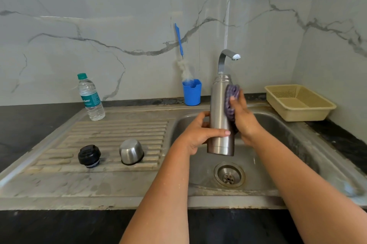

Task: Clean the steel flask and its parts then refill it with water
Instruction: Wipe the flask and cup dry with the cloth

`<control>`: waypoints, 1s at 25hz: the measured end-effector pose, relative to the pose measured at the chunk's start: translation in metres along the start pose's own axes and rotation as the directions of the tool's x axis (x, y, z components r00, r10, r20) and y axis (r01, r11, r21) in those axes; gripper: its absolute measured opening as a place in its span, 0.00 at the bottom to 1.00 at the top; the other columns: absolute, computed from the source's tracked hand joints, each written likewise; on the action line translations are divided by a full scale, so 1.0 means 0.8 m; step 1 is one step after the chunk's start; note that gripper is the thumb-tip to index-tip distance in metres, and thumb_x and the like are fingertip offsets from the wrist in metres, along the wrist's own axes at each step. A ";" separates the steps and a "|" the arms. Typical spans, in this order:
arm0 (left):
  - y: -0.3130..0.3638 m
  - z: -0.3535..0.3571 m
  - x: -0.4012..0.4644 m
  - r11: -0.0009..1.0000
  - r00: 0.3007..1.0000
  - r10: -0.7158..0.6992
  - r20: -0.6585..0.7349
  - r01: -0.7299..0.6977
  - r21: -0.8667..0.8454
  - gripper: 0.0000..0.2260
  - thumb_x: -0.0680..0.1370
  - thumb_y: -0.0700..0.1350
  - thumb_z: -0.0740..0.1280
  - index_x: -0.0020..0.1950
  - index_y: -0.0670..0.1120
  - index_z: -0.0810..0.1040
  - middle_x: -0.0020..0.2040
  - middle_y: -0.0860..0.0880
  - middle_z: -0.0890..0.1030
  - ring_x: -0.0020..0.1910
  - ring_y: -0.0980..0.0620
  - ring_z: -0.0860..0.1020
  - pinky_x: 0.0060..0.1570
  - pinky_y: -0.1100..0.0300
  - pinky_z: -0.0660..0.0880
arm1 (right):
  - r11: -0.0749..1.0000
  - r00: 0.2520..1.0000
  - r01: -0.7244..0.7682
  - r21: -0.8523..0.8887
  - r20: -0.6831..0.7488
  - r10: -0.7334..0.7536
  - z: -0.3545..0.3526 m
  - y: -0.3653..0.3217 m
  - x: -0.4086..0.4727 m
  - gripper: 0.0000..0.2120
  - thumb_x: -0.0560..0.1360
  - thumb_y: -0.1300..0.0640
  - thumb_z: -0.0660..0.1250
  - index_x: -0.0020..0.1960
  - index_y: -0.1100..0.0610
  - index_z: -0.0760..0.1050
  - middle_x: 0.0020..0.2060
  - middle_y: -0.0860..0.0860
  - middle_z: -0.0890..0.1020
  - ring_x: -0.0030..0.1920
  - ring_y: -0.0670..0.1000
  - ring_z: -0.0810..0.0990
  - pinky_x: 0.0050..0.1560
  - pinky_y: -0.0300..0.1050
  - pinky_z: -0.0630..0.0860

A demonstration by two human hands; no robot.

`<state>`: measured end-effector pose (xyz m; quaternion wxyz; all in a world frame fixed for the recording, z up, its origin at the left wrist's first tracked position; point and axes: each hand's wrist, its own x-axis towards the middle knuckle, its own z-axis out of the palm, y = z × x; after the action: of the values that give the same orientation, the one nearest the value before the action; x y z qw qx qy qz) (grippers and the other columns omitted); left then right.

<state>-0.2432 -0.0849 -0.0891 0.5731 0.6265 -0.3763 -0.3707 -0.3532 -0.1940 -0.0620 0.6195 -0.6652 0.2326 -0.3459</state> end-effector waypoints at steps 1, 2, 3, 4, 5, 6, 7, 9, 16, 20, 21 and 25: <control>0.001 0.002 -0.002 1.000 0.998 0.001 0.065 -0.001 -0.002 0.31 0.67 0.42 0.80 0.66 0.53 0.72 0.57 0.48 0.81 0.57 0.48 0.80 0.59 0.50 0.77 | 0.998 0.998 0.003 0.061 -0.061 0.001 -0.012 -0.008 0.005 0.26 0.81 0.42 0.53 0.77 0.38 0.48 0.69 0.52 0.71 0.64 0.54 0.74 0.66 0.56 0.70; 0.003 0.005 -0.003 1.000 0.994 -0.002 0.110 0.002 0.000 0.30 0.67 0.40 0.79 0.66 0.52 0.73 0.56 0.48 0.82 0.57 0.48 0.80 0.58 0.50 0.77 | 0.992 0.994 0.004 0.128 -0.107 0.009 -0.024 -0.013 0.010 0.26 0.81 0.42 0.53 0.77 0.39 0.51 0.70 0.53 0.71 0.64 0.54 0.73 0.67 0.57 0.68; 0.003 0.009 -0.002 1.000 0.993 0.005 0.117 -0.005 0.004 0.28 0.67 0.40 0.78 0.65 0.52 0.74 0.56 0.49 0.82 0.57 0.48 0.80 0.56 0.51 0.77 | 0.983 0.993 0.006 0.184 -0.114 0.015 -0.032 -0.015 0.012 0.25 0.81 0.41 0.54 0.77 0.40 0.54 0.69 0.53 0.71 0.64 0.54 0.74 0.67 0.57 0.68; 0.003 0.013 0.000 1.000 0.996 0.025 0.083 -0.025 -0.003 0.27 0.67 0.39 0.78 0.64 0.51 0.76 0.55 0.48 0.82 0.55 0.48 0.80 0.53 0.53 0.77 | 0.980 0.997 -0.013 0.198 -0.071 0.027 -0.033 -0.016 0.008 0.25 0.81 0.41 0.54 0.77 0.42 0.55 0.68 0.54 0.73 0.63 0.53 0.75 0.65 0.56 0.71; 0.003 0.014 0.002 0.998 0.999 0.046 0.021 -0.045 -0.048 0.25 0.68 0.38 0.77 0.63 0.49 0.76 0.54 0.48 0.82 0.53 0.49 0.81 0.49 0.55 0.77 | 0.986 0.998 -0.056 0.158 0.020 0.053 -0.028 -0.014 0.001 0.26 0.80 0.40 0.53 0.77 0.44 0.57 0.67 0.56 0.74 0.61 0.53 0.77 0.61 0.53 0.74; 0.004 0.011 0.005 0.989 0.997 0.050 -0.063 -0.058 -0.133 0.22 0.69 0.37 0.76 0.61 0.48 0.77 0.52 0.47 0.82 0.50 0.49 0.81 0.46 0.56 0.77 | 0.989 0.985 -0.121 0.079 0.136 0.109 -0.017 -0.010 -0.007 0.26 0.80 0.40 0.53 0.76 0.46 0.58 0.65 0.57 0.75 0.59 0.52 0.78 0.56 0.49 0.76; 0.004 0.004 0.006 0.967 0.989 0.028 -0.148 -0.064 -0.247 0.18 0.71 0.38 0.74 0.60 0.47 0.78 0.49 0.47 0.83 0.48 0.49 0.81 0.44 0.57 0.77 | 0.983 0.955 -0.181 0.009 0.239 0.174 -0.006 -0.004 -0.016 0.26 0.80 0.41 0.53 0.77 0.47 0.58 0.64 0.57 0.76 0.58 0.51 0.79 0.53 0.47 0.77; 0.003 -0.014 0.007 0.893 0.971 -0.023 -0.236 -0.086 -0.442 0.11 0.74 0.40 0.71 0.56 0.46 0.80 0.45 0.47 0.83 0.47 0.48 0.80 0.46 0.56 0.77 | 0.966 0.900 -0.257 -0.031 0.357 0.251 0.014 0.009 -0.026 0.26 0.81 0.43 0.55 0.77 0.42 0.53 0.66 0.53 0.75 0.60 0.51 0.78 0.59 0.48 0.75; 0.005 0.011 0.000 0.980 0.986 0.013 0.166 0.020 -0.197 0.26 0.64 0.47 0.74 0.61 0.44 0.79 0.52 0.45 0.82 0.55 0.45 0.79 0.59 0.47 0.75 | 0.956 0.988 -0.156 0.250 0.041 0.151 -0.019 -0.015 -0.009 0.17 0.80 0.40 0.54 0.59 0.48 0.74 0.55 0.58 0.81 0.57 0.57 0.80 0.64 0.59 0.73; 0.009 0.007 0.002 0.978 0.999 -0.023 0.044 0.032 -0.204 0.22 0.66 0.48 0.73 0.59 0.46 0.78 0.51 0.45 0.81 0.52 0.46 0.79 0.50 0.52 0.78 | 0.948 0.972 -0.233 0.216 0.094 0.217 -0.008 -0.001 -0.014 0.21 0.80 0.41 0.56 0.64 0.53 0.74 0.55 0.59 0.82 0.57 0.58 0.81 0.63 0.59 0.74; 0.008 0.004 0.002 0.971 0.998 -0.047 -0.033 0.038 -0.235 0.23 0.66 0.49 0.72 0.59 0.45 0.77 0.50 0.44 0.81 0.50 0.46 0.80 0.48 0.52 0.78 | 0.949 0.958 -0.271 0.164 0.140 0.249 0.005 0.006 -0.020 0.22 0.80 0.42 0.56 0.66 0.54 0.72 0.56 0.59 0.82 0.56 0.58 0.81 0.63 0.58 0.74; 0.005 -0.010 -0.001 0.951 0.983 -0.168 -0.070 0.143 -0.275 0.27 0.68 0.52 0.69 0.64 0.42 0.76 0.49 0.42 0.82 0.49 0.44 0.81 0.52 0.49 0.78 | 0.974 0.950 -0.225 -0.024 0.217 0.225 0.035 0.021 -0.026 0.25 0.82 0.44 0.54 0.77 0.37 0.50 0.68 0.52 0.73 0.63 0.53 0.76 0.67 0.55 0.71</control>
<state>-0.2363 -0.0811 -0.0844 0.6387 0.5871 -0.2449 -0.4329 -0.3439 -0.1620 -0.0818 0.6769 -0.6680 0.2374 -0.1980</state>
